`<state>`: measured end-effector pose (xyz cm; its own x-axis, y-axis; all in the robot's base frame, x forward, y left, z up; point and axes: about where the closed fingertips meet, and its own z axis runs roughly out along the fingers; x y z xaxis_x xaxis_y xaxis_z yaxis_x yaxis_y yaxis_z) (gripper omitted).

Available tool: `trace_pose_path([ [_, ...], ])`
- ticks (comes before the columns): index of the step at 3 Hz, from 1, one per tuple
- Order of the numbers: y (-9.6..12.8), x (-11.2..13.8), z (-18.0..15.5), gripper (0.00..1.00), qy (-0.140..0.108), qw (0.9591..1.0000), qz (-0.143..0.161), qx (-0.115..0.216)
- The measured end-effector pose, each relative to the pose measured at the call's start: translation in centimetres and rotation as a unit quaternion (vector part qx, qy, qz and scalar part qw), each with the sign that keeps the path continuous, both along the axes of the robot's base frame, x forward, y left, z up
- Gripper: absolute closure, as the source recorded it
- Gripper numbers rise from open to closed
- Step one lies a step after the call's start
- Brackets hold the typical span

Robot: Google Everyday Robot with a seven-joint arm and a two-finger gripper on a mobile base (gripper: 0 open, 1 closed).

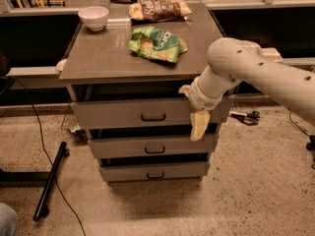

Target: Open top drawer

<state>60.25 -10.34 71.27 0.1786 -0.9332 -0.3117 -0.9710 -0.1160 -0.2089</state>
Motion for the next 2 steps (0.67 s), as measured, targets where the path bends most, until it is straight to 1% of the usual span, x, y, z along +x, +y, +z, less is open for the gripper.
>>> trace_pose_path([
  [1, 0.0, 0.0, 0.0, 0.00, 0.000, 1.0000, 0.000, 0.000],
  [2, -0.2, 0.2, -1.3, 0.00, 0.011, 0.9999, 0.004, -0.011],
])
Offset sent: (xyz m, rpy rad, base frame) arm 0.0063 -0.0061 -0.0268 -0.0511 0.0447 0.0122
